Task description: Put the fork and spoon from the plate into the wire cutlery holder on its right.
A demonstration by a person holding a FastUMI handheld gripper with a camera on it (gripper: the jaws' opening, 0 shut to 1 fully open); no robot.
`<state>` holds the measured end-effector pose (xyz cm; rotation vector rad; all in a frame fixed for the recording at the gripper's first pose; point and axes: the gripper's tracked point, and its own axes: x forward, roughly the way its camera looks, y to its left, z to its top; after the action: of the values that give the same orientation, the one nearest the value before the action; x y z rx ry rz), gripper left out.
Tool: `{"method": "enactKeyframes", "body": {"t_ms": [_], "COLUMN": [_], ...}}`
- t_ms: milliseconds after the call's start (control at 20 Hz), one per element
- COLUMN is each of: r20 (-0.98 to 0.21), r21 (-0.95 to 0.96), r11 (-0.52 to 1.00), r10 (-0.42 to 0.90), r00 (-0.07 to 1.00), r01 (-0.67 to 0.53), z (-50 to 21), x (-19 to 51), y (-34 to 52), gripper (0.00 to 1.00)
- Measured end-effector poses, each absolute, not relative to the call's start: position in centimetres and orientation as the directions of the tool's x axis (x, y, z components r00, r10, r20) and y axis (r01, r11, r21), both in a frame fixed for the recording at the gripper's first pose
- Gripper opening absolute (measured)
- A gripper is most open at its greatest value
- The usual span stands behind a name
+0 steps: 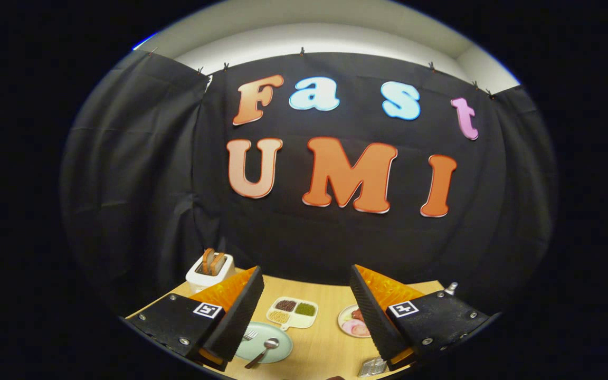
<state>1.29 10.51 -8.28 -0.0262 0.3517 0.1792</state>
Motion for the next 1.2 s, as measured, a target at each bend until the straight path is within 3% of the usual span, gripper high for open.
{"method": "enactKeyframes", "body": {"t_ms": [250, 450, 800, 1200], "r20": [-0.577, -0.756, -0.917, -0.984], "r21": [0.062, 0.127, 0.123, 0.147], "r11": [0.973, 0.966, 0.971, 0.979], "r10": [0.218, 0.24, 0.191, 0.159], "r00": [0.787, 0.609, 0.352, 0.077], "r01": [-0.224, -0.224, -0.205, -0.141], "z": [-15.1, -21.2, -29.9, -37.5], "x": [1.4, -0.5, -2.7, -5.4], "y": [14.2, 16.3, 17.7, 18.7], "gripper": [0.97, 0.96, 0.92, 0.75]}}
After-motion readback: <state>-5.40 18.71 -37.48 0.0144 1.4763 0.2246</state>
